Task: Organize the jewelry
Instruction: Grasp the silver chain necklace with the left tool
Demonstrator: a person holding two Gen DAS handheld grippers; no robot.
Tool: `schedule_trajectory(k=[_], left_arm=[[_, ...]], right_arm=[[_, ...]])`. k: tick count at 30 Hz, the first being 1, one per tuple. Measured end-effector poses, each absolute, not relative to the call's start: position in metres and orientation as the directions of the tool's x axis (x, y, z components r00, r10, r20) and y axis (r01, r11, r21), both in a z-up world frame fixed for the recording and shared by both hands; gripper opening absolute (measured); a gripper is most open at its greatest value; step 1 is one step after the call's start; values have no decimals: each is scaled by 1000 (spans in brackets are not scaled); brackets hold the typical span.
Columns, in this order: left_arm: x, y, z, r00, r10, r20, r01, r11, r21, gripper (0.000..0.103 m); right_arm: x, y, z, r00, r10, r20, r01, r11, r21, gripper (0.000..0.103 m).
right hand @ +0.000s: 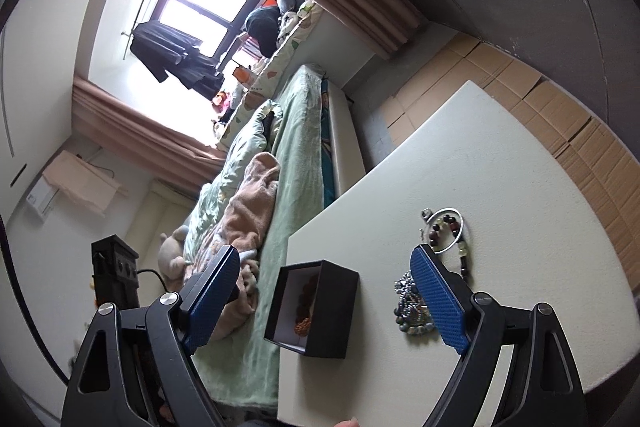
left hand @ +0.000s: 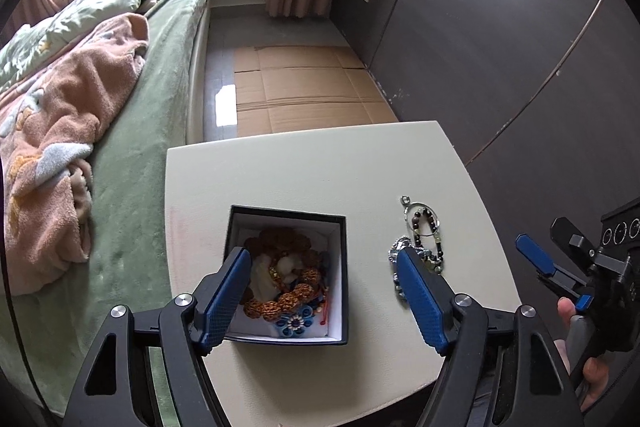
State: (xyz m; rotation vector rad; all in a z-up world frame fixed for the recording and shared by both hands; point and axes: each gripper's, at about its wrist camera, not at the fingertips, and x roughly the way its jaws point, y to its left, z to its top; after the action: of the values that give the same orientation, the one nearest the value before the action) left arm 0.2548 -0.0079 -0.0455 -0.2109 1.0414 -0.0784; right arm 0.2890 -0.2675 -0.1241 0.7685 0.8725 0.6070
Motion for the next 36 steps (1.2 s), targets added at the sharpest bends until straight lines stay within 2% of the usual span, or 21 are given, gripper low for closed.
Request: schedule_trajectory(k=[4,17,19,21,23,27,36], left_arm=[[260,-31,-48,498,-189,-846,1,976,-217,76],[279,-102,-80,437,-242,-866,124,970,-208,76],[285,-107,-88,433,-237,-870,121,971,-204,69],[292,-110,-98,415,-214,-884,103,977,-188,49],[300,-111,-109,388,-198,-900,75,980,-183,41],[311,-113,-127,357,-198,-913,36,979,-198,41],[326,-122,-157,310,-103,-945,0,994,-108,41]], right_arm=[[289,-282,-129,511,727,-458,-125,590,797,101],[290,-318,-149,513,664,-544,3,632,775,103],[291,-324,-154,507,670,-542,25,617,786,103],[291,-328,-158,502,673,-543,47,606,794,103],[291,-333,-161,501,673,-544,65,598,799,103],[291,-338,-165,495,675,-547,87,588,804,103],[291,-339,-170,479,686,-547,90,582,808,103]])
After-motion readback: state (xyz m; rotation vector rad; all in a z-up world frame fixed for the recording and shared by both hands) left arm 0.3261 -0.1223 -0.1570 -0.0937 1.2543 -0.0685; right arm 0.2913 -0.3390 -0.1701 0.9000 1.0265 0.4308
